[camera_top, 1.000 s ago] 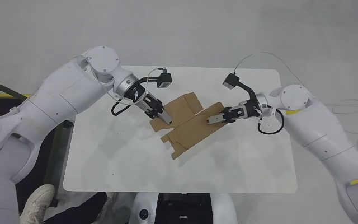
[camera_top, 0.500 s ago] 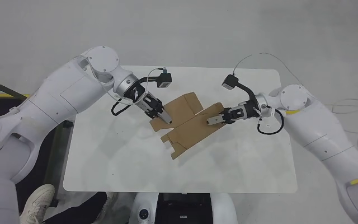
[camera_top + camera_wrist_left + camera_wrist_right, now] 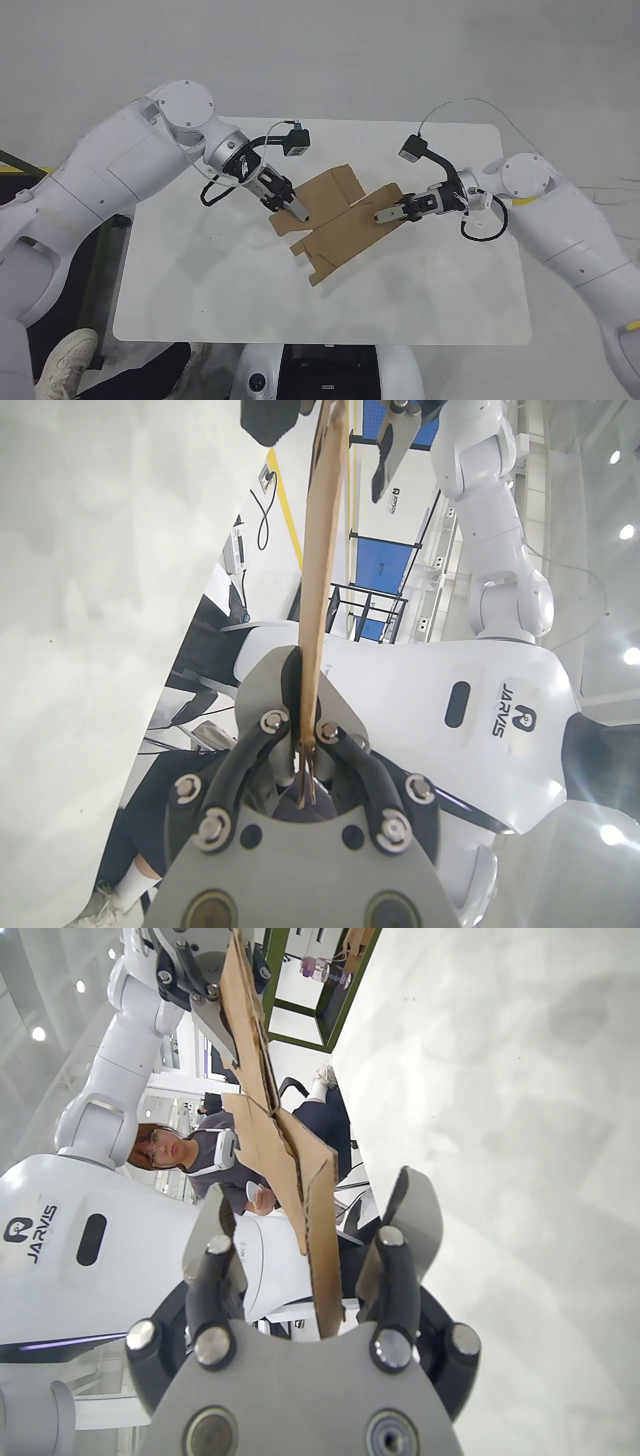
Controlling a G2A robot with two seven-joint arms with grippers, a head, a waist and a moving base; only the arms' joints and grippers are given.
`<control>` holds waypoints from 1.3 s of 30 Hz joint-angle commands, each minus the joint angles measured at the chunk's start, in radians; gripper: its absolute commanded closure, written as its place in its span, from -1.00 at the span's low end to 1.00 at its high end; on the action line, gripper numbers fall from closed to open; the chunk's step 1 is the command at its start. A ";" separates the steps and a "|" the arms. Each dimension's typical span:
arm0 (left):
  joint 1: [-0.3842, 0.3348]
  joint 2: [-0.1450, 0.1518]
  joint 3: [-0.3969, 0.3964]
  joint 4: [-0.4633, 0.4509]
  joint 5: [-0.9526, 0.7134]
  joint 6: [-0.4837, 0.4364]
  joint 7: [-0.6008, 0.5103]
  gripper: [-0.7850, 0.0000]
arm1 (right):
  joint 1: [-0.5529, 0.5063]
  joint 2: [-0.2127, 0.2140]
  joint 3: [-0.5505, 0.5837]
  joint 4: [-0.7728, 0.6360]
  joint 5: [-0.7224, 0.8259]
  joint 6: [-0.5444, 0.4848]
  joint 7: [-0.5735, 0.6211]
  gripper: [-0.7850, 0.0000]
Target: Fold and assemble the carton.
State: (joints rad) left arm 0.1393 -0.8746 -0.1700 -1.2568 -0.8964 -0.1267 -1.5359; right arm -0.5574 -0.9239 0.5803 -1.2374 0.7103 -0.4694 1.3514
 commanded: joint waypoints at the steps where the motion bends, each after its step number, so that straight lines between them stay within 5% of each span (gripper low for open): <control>1: 0.001 0.002 0.000 -0.003 0.002 -0.001 0.000 1.00 | 0.000 0.000 0.000 0.000 0.000 0.000 0.000 -1.00; 6: 0.002 0.005 0.000 -0.002 0.000 0.000 0.000 1.00 | -0.013 0.000 0.003 -0.019 -0.019 0.009 -0.028 -1.00; 7: 0.002 0.006 0.000 -0.001 -0.001 -0.001 0.000 1.00 | -0.018 0.000 0.007 -0.029 -0.031 0.013 -0.036 -0.73; 8: 0.001 0.005 0.000 -0.001 -0.001 -0.001 0.000 1.00 | -0.023 0.001 0.012 -0.037 -0.038 0.016 -0.040 -0.02; 14: 0.001 0.004 0.000 0.000 -0.003 -0.002 0.000 1.00 | -0.045 0.004 0.041 -0.060 -0.063 0.021 -0.032 0.53; 26: 0.000 0.005 0.000 0.001 -0.002 0.000 0.000 1.00 | -0.070 -0.003 0.083 -0.069 -0.070 0.017 0.004 1.00; 32: -0.005 0.005 0.000 0.002 0.026 -0.012 0.000 1.00 | -0.079 -0.009 0.092 -0.078 -0.038 0.029 0.028 1.00; 33: -0.003 0.005 0.000 0.002 0.025 -0.013 0.000 0.94 | -0.081 -0.011 0.094 -0.081 -0.026 0.032 0.032 1.00; 34: -0.005 0.005 0.000 0.006 0.022 -0.019 0.000 0.14 | -0.083 -0.011 0.096 -0.080 -0.021 0.037 0.036 1.00; 35: -0.007 0.005 0.000 0.012 0.018 -0.021 0.000 -1.00 | -0.083 -0.012 0.097 -0.080 -0.016 0.042 0.041 1.00; 39: -0.016 0.005 0.000 0.039 -0.031 -0.041 0.000 -1.00 | -0.093 -0.015 0.109 -0.067 0.028 0.056 0.055 1.00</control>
State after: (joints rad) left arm 0.1259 -0.8701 -0.1700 -1.2253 -0.9156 -0.1618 -1.5359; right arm -0.6474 -0.9385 0.6853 -1.3109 0.7247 -0.4168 1.4033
